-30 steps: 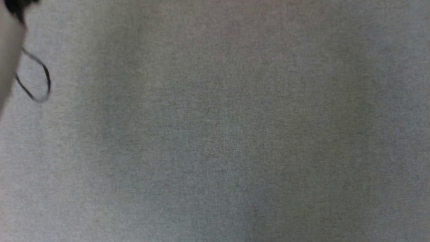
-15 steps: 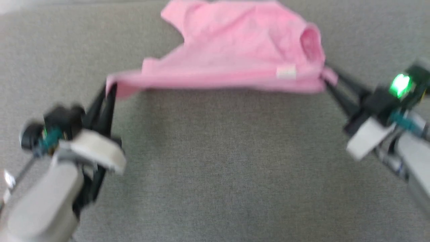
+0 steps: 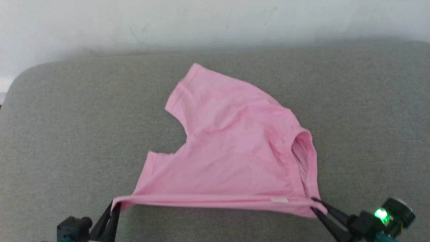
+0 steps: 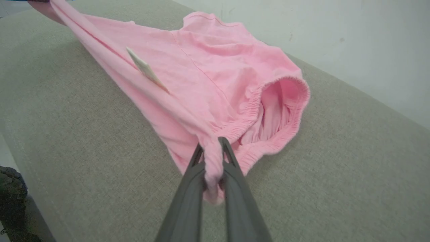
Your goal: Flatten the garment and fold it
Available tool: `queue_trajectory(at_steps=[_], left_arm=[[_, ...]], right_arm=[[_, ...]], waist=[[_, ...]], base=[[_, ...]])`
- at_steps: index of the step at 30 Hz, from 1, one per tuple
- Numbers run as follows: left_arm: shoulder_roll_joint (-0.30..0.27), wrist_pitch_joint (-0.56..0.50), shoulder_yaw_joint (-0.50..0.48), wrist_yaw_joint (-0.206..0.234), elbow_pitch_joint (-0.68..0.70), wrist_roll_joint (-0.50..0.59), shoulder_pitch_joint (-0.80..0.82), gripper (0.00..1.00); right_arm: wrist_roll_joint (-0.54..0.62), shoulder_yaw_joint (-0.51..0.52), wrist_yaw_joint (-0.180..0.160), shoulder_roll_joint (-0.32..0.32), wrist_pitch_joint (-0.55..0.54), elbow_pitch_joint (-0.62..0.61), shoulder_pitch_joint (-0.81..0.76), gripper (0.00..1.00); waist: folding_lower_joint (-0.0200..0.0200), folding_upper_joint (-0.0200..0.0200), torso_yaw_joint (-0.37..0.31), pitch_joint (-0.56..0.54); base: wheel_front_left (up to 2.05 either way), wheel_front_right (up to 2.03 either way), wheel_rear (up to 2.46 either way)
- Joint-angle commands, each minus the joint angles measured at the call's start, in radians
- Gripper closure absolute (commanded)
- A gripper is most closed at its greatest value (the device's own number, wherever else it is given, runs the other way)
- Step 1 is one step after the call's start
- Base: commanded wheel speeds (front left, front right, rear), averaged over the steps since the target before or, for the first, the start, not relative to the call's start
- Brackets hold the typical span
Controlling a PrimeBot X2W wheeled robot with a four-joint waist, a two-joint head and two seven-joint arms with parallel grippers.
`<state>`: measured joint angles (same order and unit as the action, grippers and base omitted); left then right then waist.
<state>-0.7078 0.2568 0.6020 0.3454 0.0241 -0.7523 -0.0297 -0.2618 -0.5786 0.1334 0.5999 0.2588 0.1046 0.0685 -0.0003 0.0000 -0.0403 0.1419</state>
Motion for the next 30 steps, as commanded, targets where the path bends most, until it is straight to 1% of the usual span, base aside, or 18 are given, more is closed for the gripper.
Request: queue_trajectory(at_steps=[1, 4, 6, 8, 10, 13, 15, 18, 19, 24, 30], left_arm=[[-0.019, 0.005, -0.009, 0.023, 0.014, -0.017, -0.041, 1.0], [-0.034, 0.003, -0.005, 0.032, 0.026, -0.012, -0.067, 1.0], [-0.034, 0.003, -0.006, 0.031, 0.032, -0.01, -0.057, 1.0], [-0.042, 0.002, -0.01, 0.023, 0.029, 0.006, -0.022, 1.0], [-0.056, -0.005, -0.006, 0.006, 0.016, 0.039, 0.04, 1.0], [-0.039, -0.015, -0.005, -0.035, -0.013, 0.067, 0.168, 1.0], [-0.025, -0.028, 0.008, -0.058, -0.047, 0.108, 0.271, 1.0], [0.017, -0.045, 0.016, -0.112, -0.115, 0.136, 0.436, 1.0], [0.017, -0.045, 0.016, -0.112, -0.115, 0.136, 0.436, 1.0], [0.077, -0.078, 0.054, -0.208, -0.253, 0.201, 0.7, 1.0], [0.148, -0.126, 0.107, -0.321, -0.474, 0.261, 0.967, 1.0]], right_arm=[[0.004, 0.028, -0.003, -0.001, 0.003, -0.012, -0.063, 1.0], [0.011, 0.055, -0.003, -0.012, 0.003, -0.037, -0.129, 1.0], [0.019, 0.075, -0.003, -0.021, 0.003, -0.053, -0.146, 1.0], [0.029, 0.098, -0.003, -0.031, 0.001, -0.066, -0.139, 1.0], [0.038, 0.114, -0.003, -0.042, -0.006, -0.079, -0.117, 1.0], [0.04, 0.153, -0.003, -0.063, -0.009, -0.091, -0.074, 1.0], [0.046, 0.178, -0.003, -0.071, -0.009, -0.092, -0.044, 1.0], [0.055, 0.209, -0.003, -0.08, -0.013, -0.095, 0.009, 1.0], [0.055, 0.209, -0.003, -0.08, -0.013, -0.095, 0.009, 1.0], [0.057, 0.232, -0.003, -0.088, -0.028, -0.082, 0.106, 1.0], [0.052, 0.21, -0.003, -0.106, -0.044, -0.034, 0.219, 1.0]], waist=[[0.0003, 0.0, 0.013, -0.052], [0.0003, 0.0, 0.018, -0.057], [0.0003, 0.0, 0.018, -0.054], [0.0003, 0.0, 0.017, -0.046], [0.0003, 0.0, 0.015, -0.032], [0.0003, 0.0, 0.013, 0.004], [0.0003, 0.0, 0.005, 0.035], [0.0003, 0.0, -0.015, 0.094], [0.0003, 0.0, -0.015, 0.094], [0.0003, 0.0, -0.065, 0.194], [0.0003, 0.0, -0.126, 0.31]], base=[[0.0, 0.0, 0.0], [0.0, 0.0, 0.0], [0.0, 0.0, 0.0], [0.0, 0.0, 0.0], [0.0, 0.0, 0.0], [0.0, 0.0, 0.0], [0.0, 0.0, 0.0], [0.0, 0.0, 0.0], [0.0, 0.0, 0.0], [0.0, 0.0, 0.0], [0.0, 0.0, 0.0]])
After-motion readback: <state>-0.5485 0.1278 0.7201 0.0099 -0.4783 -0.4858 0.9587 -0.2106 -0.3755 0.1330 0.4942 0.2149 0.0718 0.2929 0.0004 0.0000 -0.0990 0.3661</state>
